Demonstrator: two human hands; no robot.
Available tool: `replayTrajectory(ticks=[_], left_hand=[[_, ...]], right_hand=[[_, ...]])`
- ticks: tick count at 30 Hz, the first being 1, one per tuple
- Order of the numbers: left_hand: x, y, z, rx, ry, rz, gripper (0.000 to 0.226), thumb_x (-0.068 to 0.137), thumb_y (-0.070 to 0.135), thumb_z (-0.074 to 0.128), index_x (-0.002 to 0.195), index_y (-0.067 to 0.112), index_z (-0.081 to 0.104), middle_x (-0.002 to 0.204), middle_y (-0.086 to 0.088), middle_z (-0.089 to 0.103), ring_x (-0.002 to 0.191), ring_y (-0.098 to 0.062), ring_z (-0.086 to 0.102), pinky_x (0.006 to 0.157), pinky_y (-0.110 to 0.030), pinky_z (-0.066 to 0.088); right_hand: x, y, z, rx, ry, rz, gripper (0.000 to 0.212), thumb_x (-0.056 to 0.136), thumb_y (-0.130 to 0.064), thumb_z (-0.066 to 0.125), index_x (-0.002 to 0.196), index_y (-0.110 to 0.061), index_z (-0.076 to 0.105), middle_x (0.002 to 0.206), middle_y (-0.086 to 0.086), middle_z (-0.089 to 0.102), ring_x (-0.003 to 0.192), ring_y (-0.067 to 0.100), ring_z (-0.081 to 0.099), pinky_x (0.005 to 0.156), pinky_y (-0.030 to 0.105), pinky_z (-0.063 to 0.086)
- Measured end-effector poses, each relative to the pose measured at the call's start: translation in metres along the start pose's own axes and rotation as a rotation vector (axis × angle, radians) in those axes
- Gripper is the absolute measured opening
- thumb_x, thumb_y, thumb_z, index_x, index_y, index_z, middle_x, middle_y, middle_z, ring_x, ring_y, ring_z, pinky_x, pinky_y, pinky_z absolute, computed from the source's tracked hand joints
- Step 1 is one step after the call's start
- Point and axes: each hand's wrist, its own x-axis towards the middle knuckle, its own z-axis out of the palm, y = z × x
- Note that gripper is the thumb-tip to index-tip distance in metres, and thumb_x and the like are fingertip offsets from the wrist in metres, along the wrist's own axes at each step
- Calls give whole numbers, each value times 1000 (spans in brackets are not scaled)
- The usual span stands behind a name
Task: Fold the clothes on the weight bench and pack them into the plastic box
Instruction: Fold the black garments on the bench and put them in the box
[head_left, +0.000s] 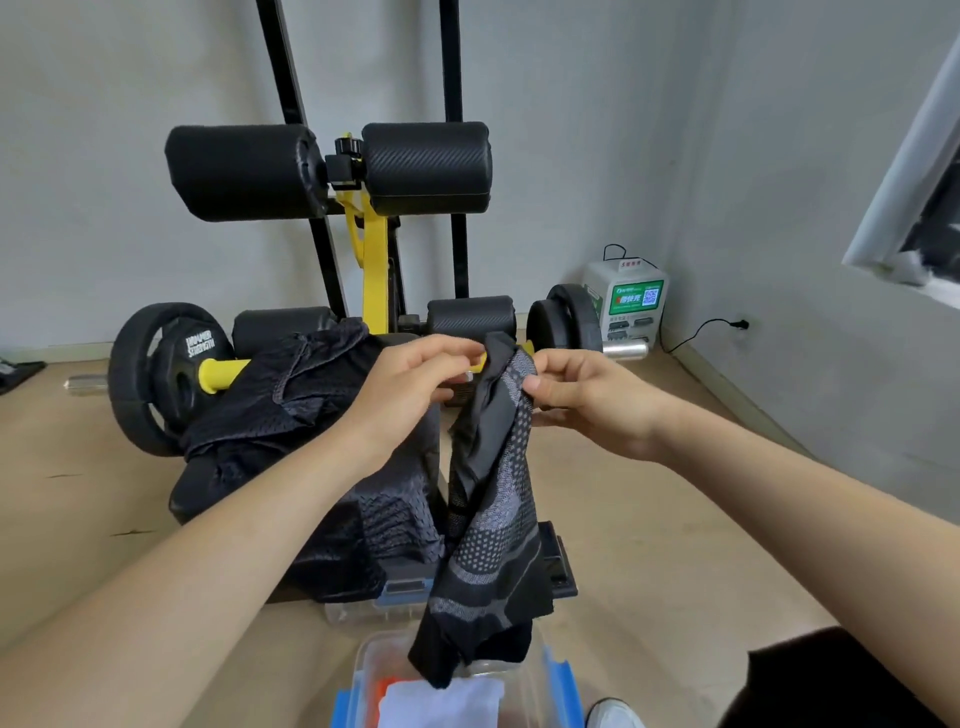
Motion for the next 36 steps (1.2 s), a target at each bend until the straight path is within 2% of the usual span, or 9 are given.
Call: replayTrajectory(ticks=[3,7,12,17,19,24,30,34,36], left_hand=[[-3,-10,-5,129,-233,-106,47,91,17,68,135,31,58,121,9,70,115,-1,63,106,-28,43],[-7,-15,6,213,-347,-65,24,93,17,69,116,22,72,100,10,76,100,-4,69,96,-21,49],[0,-16,15,186,-250,-10,10,94,21,68,97,22,78,101,4,76,102,-14,68,102,-31,49],[0,-14,35,209,-175,94,51,88,28,75,135,34,56,126,14,62,115,-3,60,103,-32,50],[2,-11,41,187,-161,159,55,87,29,76,137,37,54,129,15,61,119,-3,58,101,-33,51],[5,-9,40,164,-4,252,10,87,10,75,94,17,76,93,5,76,90,-8,70,87,-32,57],[8,-8,29,130,106,189,5,87,13,75,88,9,72,78,-3,74,69,-5,66,68,-19,52],[11,-8,22,90,154,142,12,88,19,75,86,8,69,80,-14,73,70,-11,63,71,-30,50],[10,-5,22,70,125,115,13,87,19,75,85,8,69,78,-14,72,70,-14,63,72,-33,50]], right_hand=[[-3,-7,-15,77,-51,15,14,100,-9,47,97,-14,60,93,1,68,83,12,64,76,24,52],[-5,-7,-31,103,-42,61,18,96,-16,54,114,-12,57,95,1,66,83,13,62,77,28,46],[-3,0,-42,136,64,118,20,95,-7,52,113,-14,58,98,6,64,83,18,61,81,36,44],[-5,0,-34,181,-4,75,18,95,-3,50,101,-10,66,100,11,68,93,24,64,91,35,51],[-4,-1,-28,165,-24,64,16,94,-3,54,97,-10,68,97,10,70,90,22,66,88,32,54],[1,6,-22,70,45,75,21,79,-5,67,99,-6,64,88,13,65,81,22,61,77,29,48],[-3,-3,-13,-46,161,14,10,94,-15,62,102,-13,66,92,4,69,80,13,65,69,23,46],[-7,-3,10,-265,133,-40,21,82,-22,80,94,-18,63,82,-6,62,73,10,54,70,20,47],[-2,2,21,-282,183,-83,22,81,-19,81,97,-14,66,86,2,67,78,12,57,77,29,52]])
